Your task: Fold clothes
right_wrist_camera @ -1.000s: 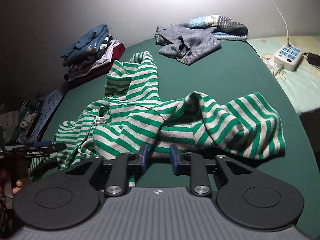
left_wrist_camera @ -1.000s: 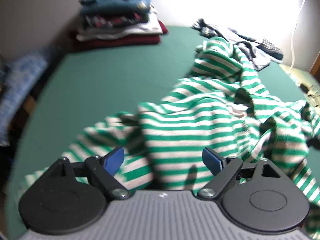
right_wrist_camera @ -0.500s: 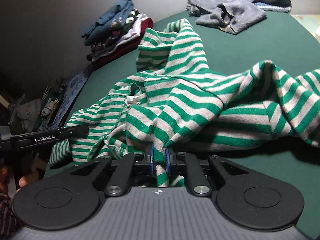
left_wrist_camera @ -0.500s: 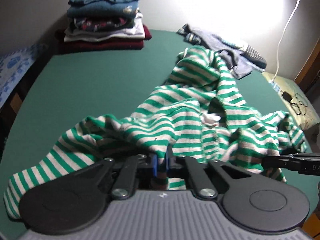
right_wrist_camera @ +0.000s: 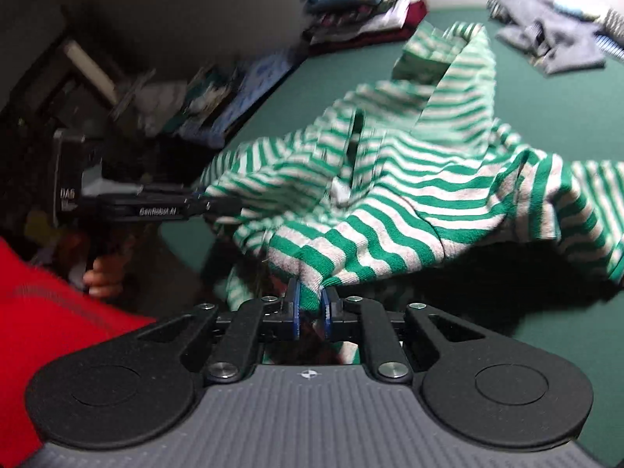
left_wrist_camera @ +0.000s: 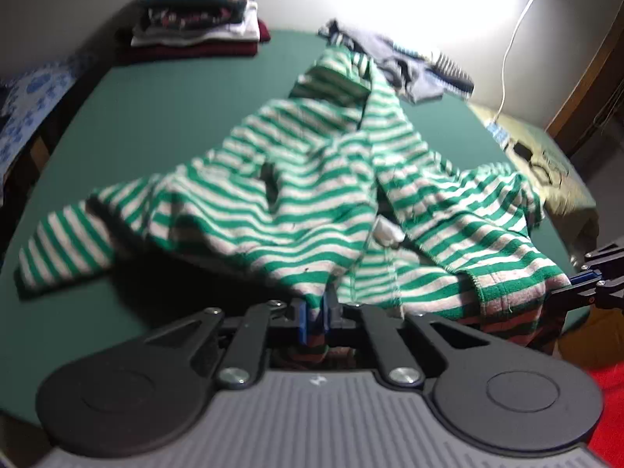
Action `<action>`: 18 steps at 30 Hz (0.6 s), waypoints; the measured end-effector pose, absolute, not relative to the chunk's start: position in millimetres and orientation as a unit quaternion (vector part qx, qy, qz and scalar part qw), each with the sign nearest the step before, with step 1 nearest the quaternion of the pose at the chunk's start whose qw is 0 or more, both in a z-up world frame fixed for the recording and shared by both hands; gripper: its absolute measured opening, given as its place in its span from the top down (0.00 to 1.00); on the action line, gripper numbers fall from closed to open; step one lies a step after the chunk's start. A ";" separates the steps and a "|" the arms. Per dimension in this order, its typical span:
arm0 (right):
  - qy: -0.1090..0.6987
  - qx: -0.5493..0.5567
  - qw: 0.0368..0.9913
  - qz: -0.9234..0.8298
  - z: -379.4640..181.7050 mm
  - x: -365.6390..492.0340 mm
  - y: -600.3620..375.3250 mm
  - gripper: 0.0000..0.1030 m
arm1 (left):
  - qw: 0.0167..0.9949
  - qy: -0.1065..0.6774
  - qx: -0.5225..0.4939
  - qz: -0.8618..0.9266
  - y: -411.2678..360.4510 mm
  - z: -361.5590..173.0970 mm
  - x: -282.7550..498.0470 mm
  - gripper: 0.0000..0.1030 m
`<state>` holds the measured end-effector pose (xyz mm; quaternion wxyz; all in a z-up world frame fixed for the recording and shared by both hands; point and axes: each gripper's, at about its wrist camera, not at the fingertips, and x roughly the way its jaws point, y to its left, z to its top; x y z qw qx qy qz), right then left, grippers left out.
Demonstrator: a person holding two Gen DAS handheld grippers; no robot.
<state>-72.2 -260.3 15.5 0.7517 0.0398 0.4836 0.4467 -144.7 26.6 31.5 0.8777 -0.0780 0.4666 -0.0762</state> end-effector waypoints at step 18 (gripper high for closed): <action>0.427 0.060 0.811 0.395 21.0 -27.2 -284.6 0.52 | 0.916 0.399 0.029 -0.012 39.8 84.4 -160.8 0.68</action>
